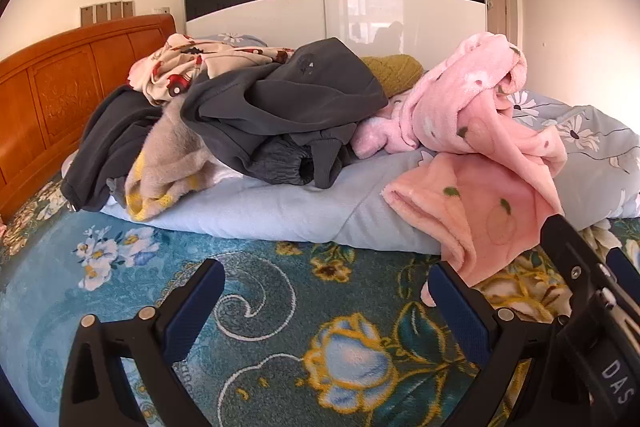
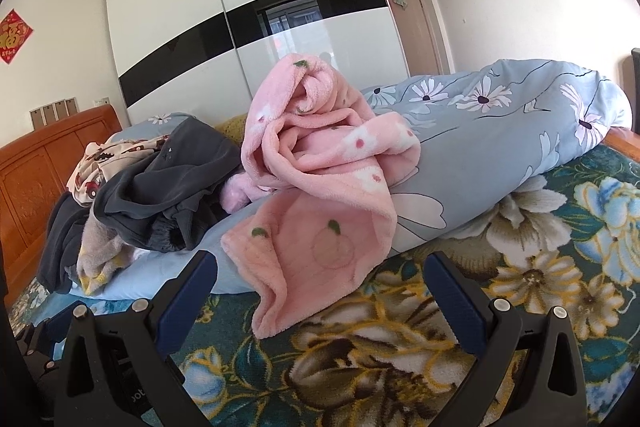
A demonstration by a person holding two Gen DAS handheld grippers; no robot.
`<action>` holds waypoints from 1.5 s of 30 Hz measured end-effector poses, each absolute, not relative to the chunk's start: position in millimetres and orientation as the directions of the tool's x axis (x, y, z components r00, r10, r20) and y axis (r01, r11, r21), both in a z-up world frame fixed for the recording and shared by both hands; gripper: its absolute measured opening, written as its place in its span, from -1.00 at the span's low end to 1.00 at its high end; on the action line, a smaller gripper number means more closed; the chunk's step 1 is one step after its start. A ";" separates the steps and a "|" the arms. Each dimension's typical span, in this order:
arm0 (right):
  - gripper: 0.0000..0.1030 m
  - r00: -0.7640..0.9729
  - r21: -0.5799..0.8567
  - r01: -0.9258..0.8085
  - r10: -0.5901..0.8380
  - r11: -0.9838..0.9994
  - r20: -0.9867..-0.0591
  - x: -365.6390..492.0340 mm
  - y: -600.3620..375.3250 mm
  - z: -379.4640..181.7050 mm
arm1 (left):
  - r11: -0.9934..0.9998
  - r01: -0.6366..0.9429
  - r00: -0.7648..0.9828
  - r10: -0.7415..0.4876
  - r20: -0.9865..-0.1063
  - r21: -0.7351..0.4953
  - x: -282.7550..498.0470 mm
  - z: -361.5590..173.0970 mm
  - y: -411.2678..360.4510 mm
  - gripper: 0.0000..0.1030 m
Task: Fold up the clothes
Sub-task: 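Move both tools toward the pink fleece garment on the duvet, then grasp the pink fleece garment with the right tool and lift it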
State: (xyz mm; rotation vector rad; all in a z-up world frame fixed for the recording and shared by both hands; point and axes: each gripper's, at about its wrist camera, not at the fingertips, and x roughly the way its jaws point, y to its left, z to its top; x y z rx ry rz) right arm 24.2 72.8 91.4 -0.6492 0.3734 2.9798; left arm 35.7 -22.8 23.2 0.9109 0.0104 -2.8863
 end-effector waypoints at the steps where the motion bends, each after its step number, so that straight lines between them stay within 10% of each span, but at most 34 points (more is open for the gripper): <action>1: 1.00 -0.908 0.219 -0.118 0.016 -0.969 -0.419 22.1 65.6 92.8 | -0.993 0.113 -0.812 -0.111 -0.573 0.032 35.6 22.6 -22.8 1.00; 30: 1.00 -0.855 0.193 -0.083 -0.029 -0.978 -0.517 -131.8 -97.4 118.0 | -0.957 0.288 -0.756 -0.204 -0.622 -0.036 130.8 15.1 -146.6 1.00; 45: 0.82 -0.829 0.318 -0.118 -0.083 -0.941 -0.553 -242.7 33.6 233.0 | -0.964 0.263 -0.799 -0.195 -0.568 -0.039 156.1 49.6 -157.4 1.00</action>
